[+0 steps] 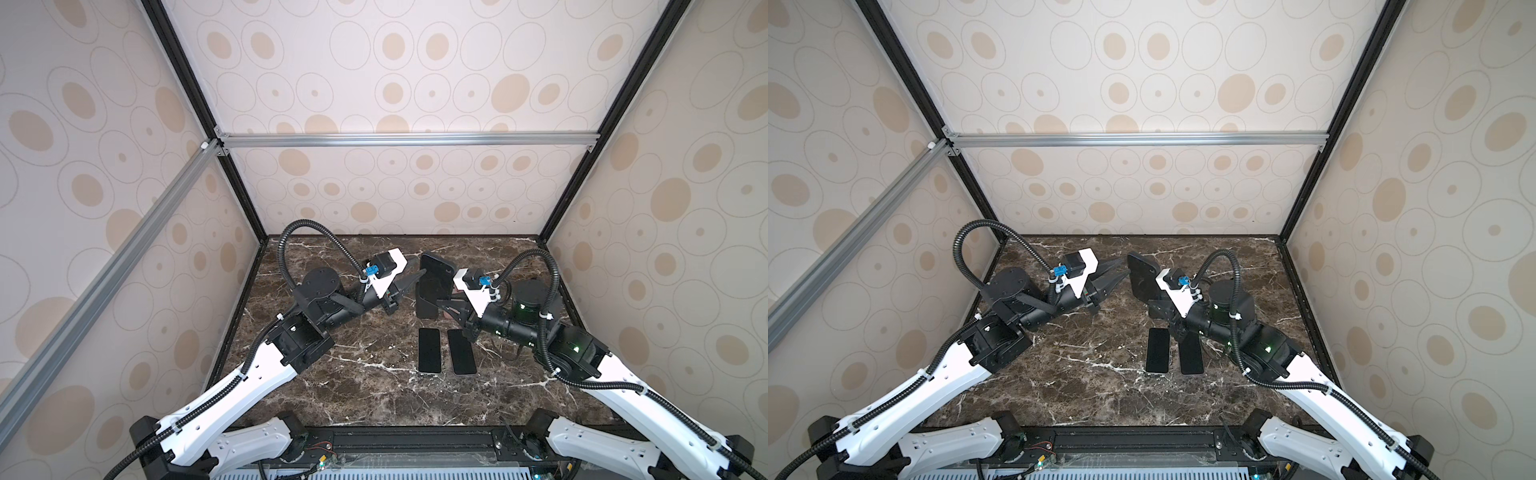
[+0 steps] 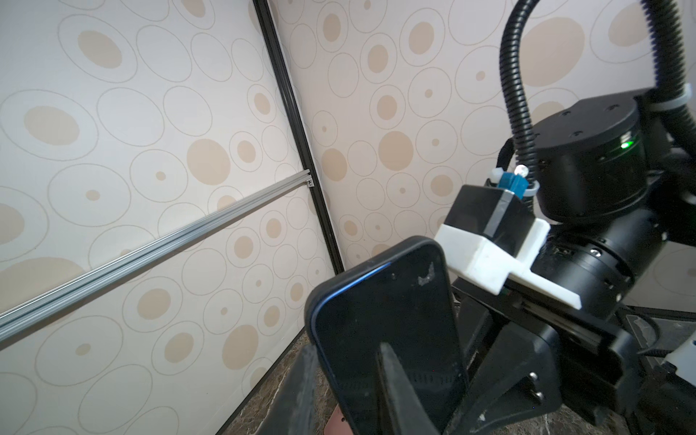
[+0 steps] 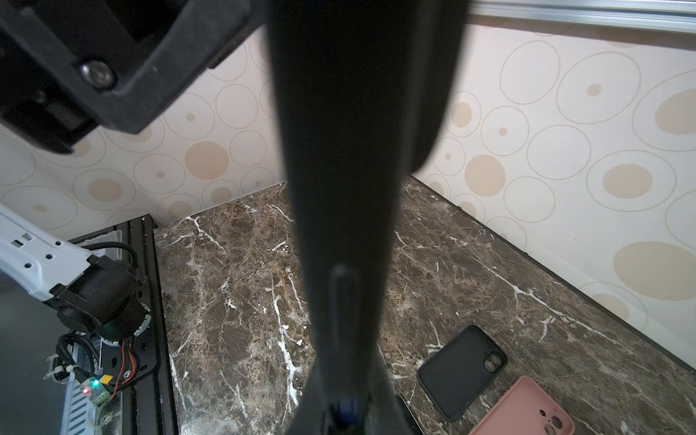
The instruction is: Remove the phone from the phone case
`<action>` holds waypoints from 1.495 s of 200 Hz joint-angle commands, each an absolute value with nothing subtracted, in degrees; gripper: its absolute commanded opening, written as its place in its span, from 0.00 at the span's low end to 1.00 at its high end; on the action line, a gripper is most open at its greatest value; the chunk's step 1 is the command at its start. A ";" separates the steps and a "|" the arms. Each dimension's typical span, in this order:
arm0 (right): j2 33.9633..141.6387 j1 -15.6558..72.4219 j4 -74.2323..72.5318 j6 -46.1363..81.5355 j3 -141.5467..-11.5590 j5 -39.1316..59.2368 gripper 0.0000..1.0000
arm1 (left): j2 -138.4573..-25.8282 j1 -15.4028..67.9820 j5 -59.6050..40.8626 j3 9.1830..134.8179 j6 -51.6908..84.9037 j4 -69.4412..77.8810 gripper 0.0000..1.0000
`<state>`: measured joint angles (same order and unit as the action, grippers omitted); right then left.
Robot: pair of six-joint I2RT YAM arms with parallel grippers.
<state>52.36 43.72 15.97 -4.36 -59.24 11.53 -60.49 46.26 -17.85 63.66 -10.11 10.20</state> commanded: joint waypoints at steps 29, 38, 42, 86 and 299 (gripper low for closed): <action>52.14 44.11 14.18 -5.31 -60.42 14.73 0.00 | -60.53 47.02 -16.96 66.17 -12.57 11.68 0.26; 52.21 44.12 14.49 -5.29 -60.55 14.85 0.00 | -60.64 47.02 -17.02 66.25 -12.57 11.68 0.26; 52.34 44.10 14.56 -5.38 -60.58 14.90 0.00 | -60.73 47.02 -17.08 66.27 -12.57 11.70 0.26; 52.72 44.11 14.68 -5.37 -60.82 15.67 0.00 | -60.89 47.10 -17.18 66.36 -12.62 11.60 0.23; 50.98 44.16 13.45 -11.55 -60.56 27.48 0.00 | -64.95 47.03 -25.08 64.46 -8.74 6.67 0.26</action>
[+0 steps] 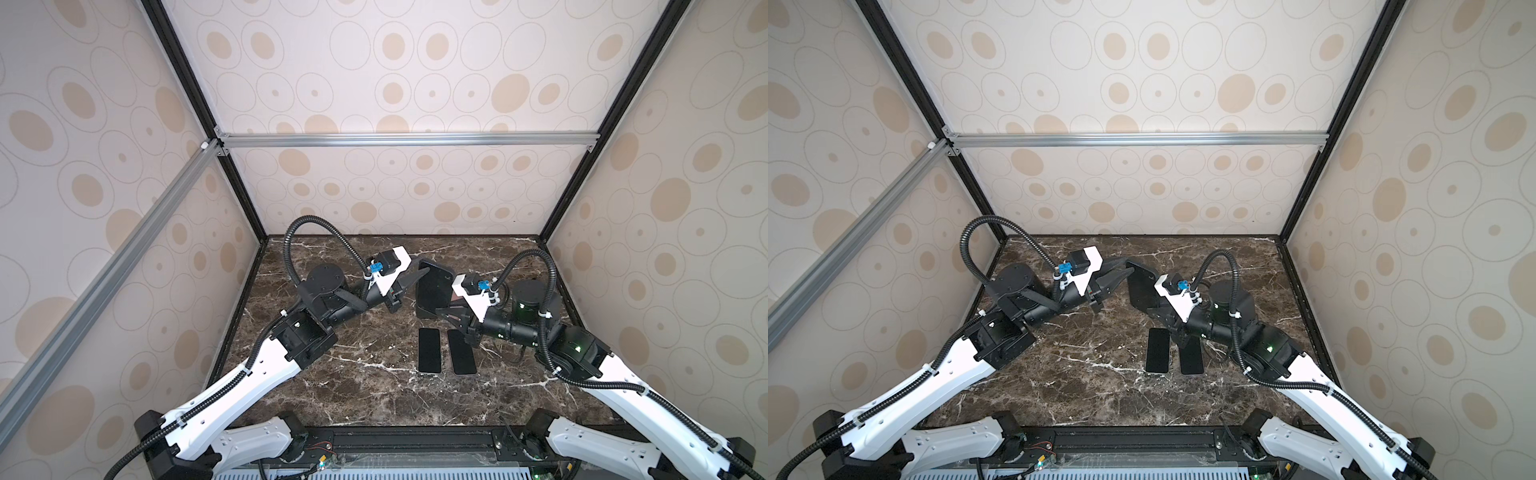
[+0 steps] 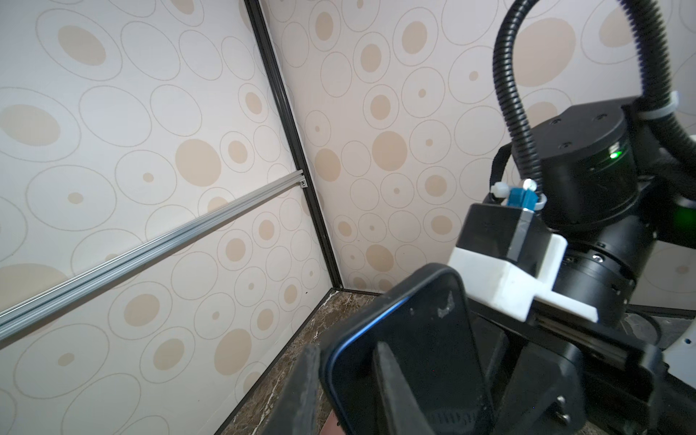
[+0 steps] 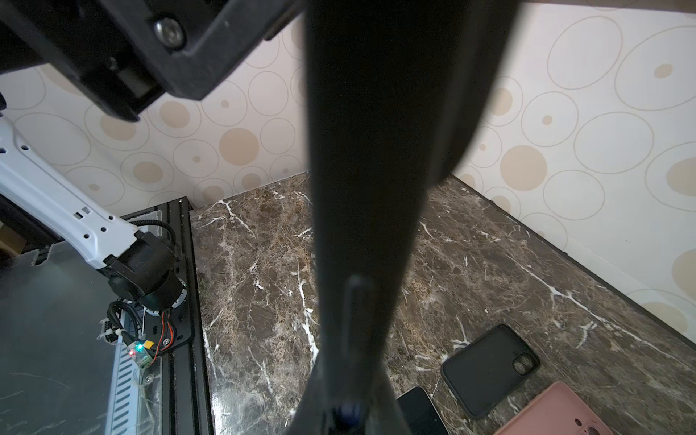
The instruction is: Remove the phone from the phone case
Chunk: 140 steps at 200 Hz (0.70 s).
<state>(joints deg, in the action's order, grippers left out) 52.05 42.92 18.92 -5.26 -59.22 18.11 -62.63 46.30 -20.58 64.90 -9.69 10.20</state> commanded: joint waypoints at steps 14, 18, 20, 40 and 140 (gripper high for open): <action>50.94 44.19 13.45 -11.88 -60.52 27.87 0.00 | -65.17 47.11 -26.46 64.00 -7.97 6.86 0.26; 50.81 44.21 13.45 -12.00 -60.47 27.86 0.00 | -65.21 47.11 -26.62 63.86 -7.80 7.00 0.26; 50.80 44.23 13.45 -12.01 -60.47 27.86 0.00 | -65.26 47.11 -26.63 63.78 -7.71 7.02 0.26; 50.30 44.30 13.19 -12.08 -60.21 27.48 0.00 | -65.97 47.05 -30.61 63.30 -6.71 6.47 0.27; 49.25 44.22 13.01 -13.01 -59.33 28.32 0.00 | -67.93 47.02 -37.50 62.52 -5.27 5.62 0.31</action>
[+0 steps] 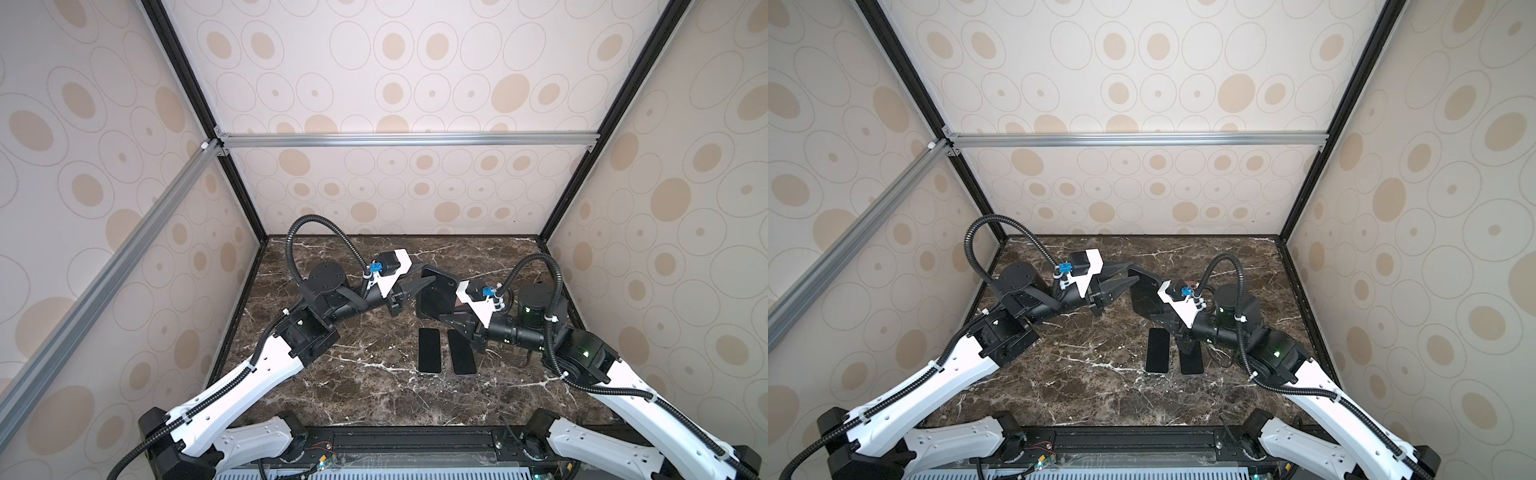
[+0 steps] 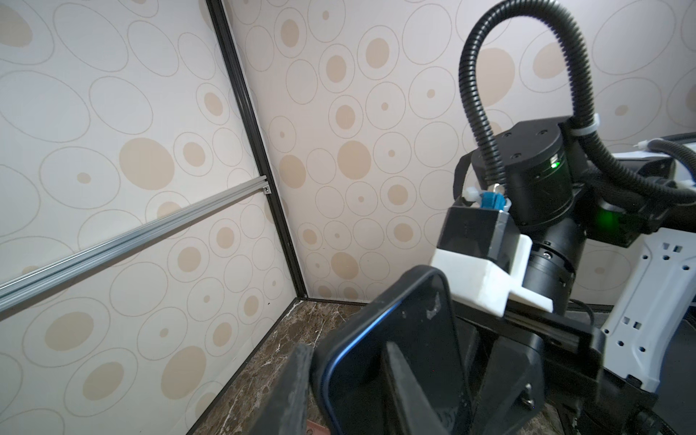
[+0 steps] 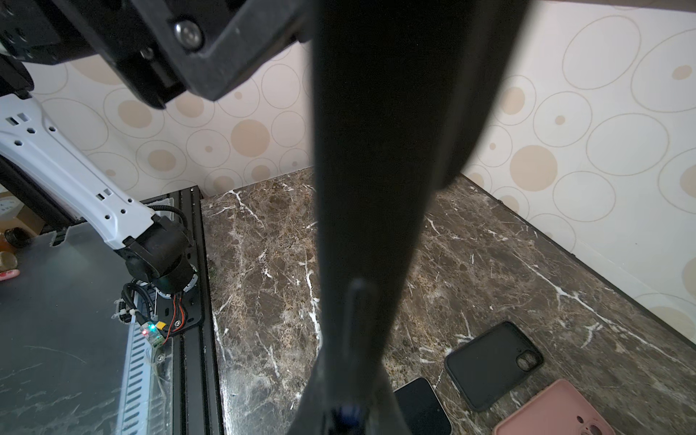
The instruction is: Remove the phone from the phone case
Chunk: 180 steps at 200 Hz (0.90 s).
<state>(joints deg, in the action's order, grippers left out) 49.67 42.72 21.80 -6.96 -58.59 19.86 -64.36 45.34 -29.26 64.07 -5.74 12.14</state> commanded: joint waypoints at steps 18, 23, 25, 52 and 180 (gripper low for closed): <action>48.75 44.27 12.84 -13.34 -59.15 28.14 0.00 | -68.41 47.02 -40.20 62.84 -5.30 5.12 0.30; 48.58 44.24 12.75 -13.36 -59.07 28.04 0.00 | -68.53 47.02 -41.43 62.91 -5.32 4.93 0.30; 48.53 44.28 12.75 -13.34 -59.06 27.97 0.00 | -68.61 47.02 -41.89 62.92 -5.35 4.81 0.30; 47.65 44.23 12.56 -13.67 -58.93 27.71 0.00 | -68.91 47.02 -47.03 62.78 -5.38 3.96 0.29; 45.10 44.29 11.67 -14.37 -59.06 26.89 0.00 | -67.91 46.93 -58.45 60.44 -4.68 2.09 0.29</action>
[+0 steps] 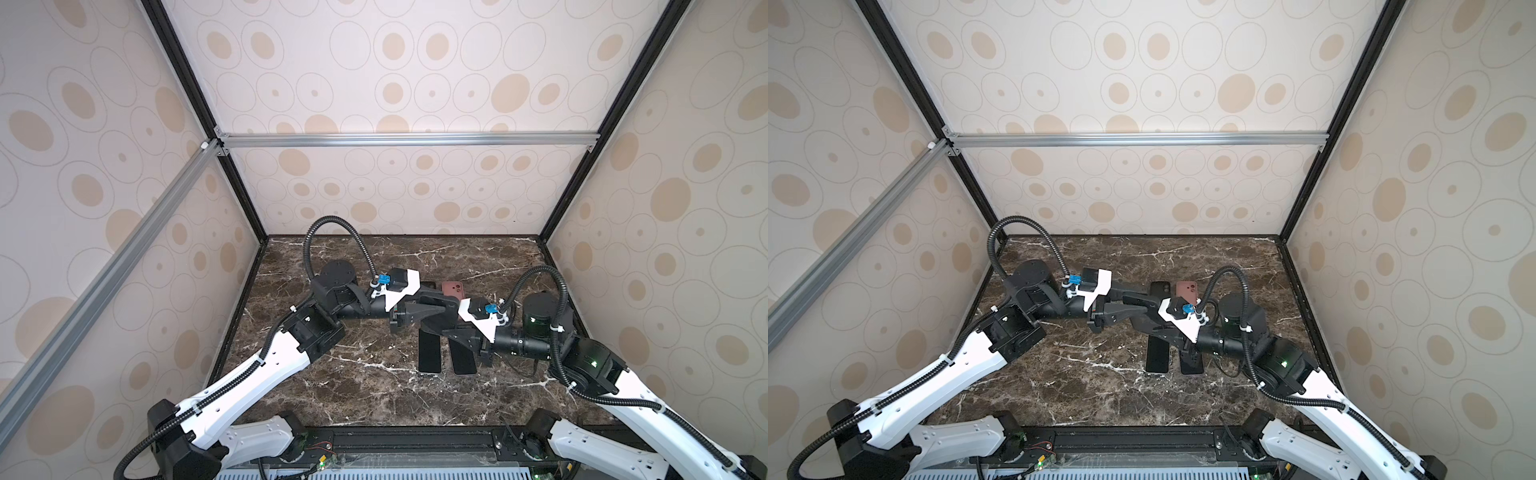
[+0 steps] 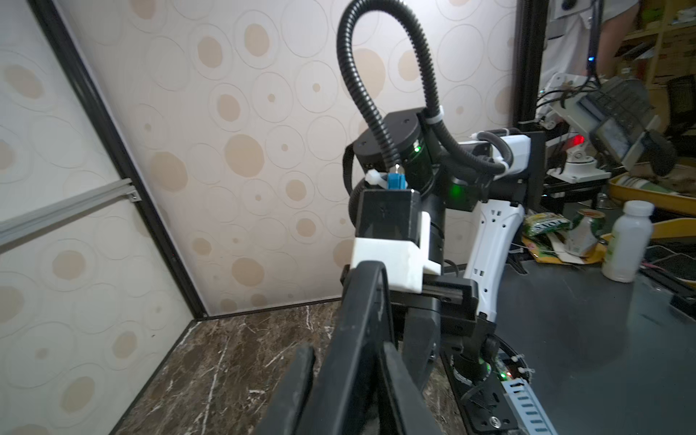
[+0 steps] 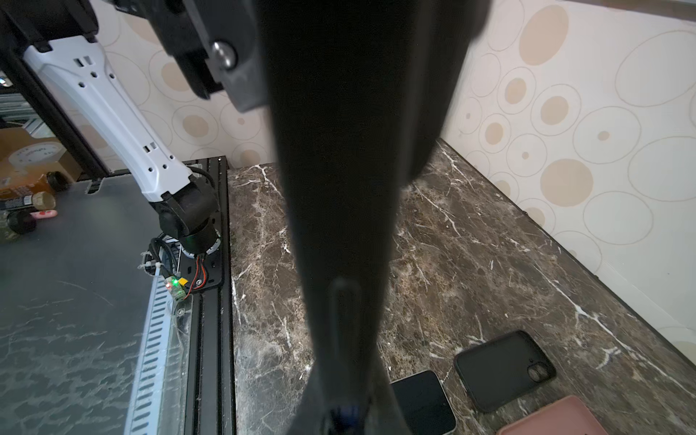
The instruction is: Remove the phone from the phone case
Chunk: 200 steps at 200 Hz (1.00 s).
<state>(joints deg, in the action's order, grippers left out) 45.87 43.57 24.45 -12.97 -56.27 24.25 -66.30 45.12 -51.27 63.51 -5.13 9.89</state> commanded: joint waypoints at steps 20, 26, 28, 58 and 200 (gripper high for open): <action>44.83 44.27 11.35 -14.43 -58.95 26.91 0.00 | -67.18 46.79 -58.18 60.21 -4.14 2.91 0.30; 44.78 44.22 11.23 -14.33 -58.83 26.84 0.00 | -66.84 46.74 -57.25 60.17 -4.04 3.02 0.31; 44.77 44.21 11.11 -14.26 -58.76 26.81 0.00 | -66.70 46.71 -57.09 60.13 -4.00 3.17 0.31; 44.31 44.29 10.46 -13.56 -57.90 25.63 0.00 | -63.17 46.01 -48.42 59.13 -1.90 7.54 0.41; 49.30 44.28 13.64 1.05 -60.11 9.83 0.00 | -55.44 45.70 -20.38 61.41 -10.17 11.22 0.44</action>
